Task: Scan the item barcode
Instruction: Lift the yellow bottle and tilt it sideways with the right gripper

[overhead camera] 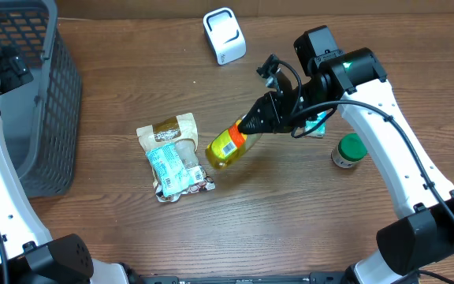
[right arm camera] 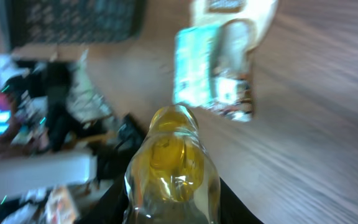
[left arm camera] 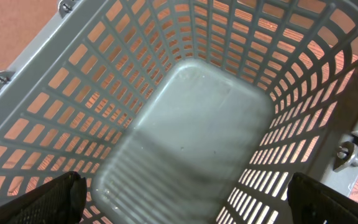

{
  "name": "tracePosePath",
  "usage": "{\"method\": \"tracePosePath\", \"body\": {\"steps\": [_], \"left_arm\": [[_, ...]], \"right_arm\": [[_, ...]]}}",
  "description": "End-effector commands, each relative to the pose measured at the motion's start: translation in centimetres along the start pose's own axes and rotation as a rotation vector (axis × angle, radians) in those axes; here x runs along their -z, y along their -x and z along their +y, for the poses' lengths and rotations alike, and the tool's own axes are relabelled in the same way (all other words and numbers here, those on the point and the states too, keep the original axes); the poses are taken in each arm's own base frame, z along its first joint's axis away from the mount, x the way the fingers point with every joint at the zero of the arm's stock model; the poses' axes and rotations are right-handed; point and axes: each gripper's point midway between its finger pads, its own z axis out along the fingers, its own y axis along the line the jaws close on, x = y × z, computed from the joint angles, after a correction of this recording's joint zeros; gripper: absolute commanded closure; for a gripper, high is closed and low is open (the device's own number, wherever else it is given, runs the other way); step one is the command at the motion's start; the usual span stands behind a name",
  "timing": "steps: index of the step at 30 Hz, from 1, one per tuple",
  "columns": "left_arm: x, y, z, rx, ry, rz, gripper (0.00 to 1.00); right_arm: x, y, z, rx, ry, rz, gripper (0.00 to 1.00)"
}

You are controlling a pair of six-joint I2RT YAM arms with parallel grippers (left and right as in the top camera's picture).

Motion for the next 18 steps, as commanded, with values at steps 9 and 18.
{"method": "tracePosePath", "body": {"steps": [9,18], "left_arm": [[0.4,0.4,-0.2,-0.017,-0.011,-0.014,0.01],[0.4,0.4,-0.2,-0.017,-0.011,-0.014,0.00]], "right_arm": [[1.6,-1.8,2.1,0.135,0.135,0.026,0.73],[3.8,-1.8,0.9,0.046,0.165,-0.008,0.74]]}}
